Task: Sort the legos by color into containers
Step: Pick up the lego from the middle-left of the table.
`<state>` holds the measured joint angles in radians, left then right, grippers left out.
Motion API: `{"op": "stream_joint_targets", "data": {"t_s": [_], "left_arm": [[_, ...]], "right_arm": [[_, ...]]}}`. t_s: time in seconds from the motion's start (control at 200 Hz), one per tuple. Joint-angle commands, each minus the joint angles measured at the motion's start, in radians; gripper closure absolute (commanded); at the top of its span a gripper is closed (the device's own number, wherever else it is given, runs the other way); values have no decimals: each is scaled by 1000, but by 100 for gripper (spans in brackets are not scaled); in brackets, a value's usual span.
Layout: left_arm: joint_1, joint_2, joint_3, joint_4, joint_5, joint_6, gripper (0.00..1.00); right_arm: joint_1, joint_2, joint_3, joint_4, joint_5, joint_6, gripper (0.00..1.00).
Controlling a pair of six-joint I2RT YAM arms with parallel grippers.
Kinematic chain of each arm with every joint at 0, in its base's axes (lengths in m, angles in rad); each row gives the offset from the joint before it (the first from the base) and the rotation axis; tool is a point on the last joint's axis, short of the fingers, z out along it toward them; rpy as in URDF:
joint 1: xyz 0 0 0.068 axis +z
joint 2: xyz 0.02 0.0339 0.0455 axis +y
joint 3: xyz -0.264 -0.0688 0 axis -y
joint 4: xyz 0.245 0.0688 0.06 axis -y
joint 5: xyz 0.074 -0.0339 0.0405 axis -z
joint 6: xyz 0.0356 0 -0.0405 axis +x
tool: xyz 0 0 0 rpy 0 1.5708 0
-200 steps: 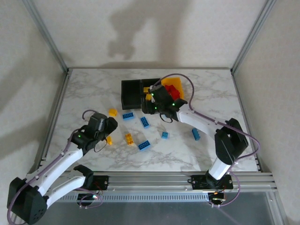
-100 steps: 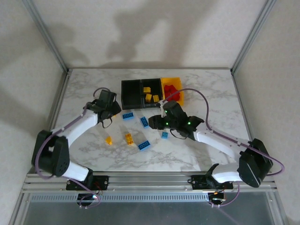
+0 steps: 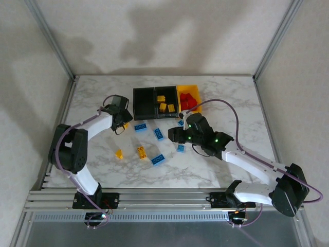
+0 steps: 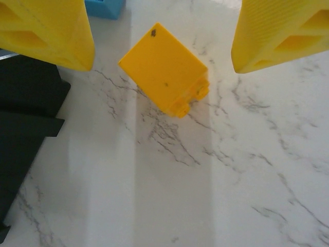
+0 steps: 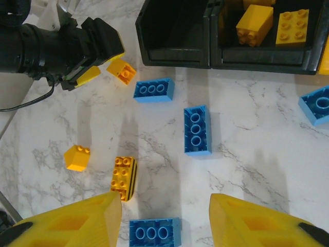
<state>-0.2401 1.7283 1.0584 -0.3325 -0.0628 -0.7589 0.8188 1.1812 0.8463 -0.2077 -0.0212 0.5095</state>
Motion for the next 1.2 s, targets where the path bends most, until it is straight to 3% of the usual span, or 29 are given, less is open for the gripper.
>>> {"op": "stream_joint_targets", "data": {"t_s": [0.0,0.32,0.466,0.606,0.776,1.006,1.192], "left_arm": [[4,39,26,17,20,-33,29],[6,119,40,28,-3,-53,35],[9,142,37,34,-2,-46,48],[9,107,28,26,1,-35,55],[2,3,8,-1,8,-16,56],[-75,-114,25,-53,15,-3,56],[-189,-87,135,-49,20,-31,56]], "right_arm": [[6,-18,-22,-38,32,2,52],[6,-24,-24,-45,48,9,52],[6,-27,-24,-51,53,11,52],[6,-28,-27,-52,57,15,52],[6,-33,-26,-52,62,15,53],[4,-63,-43,-39,43,14,52],[3,-102,-72,-54,91,44,52]]}}
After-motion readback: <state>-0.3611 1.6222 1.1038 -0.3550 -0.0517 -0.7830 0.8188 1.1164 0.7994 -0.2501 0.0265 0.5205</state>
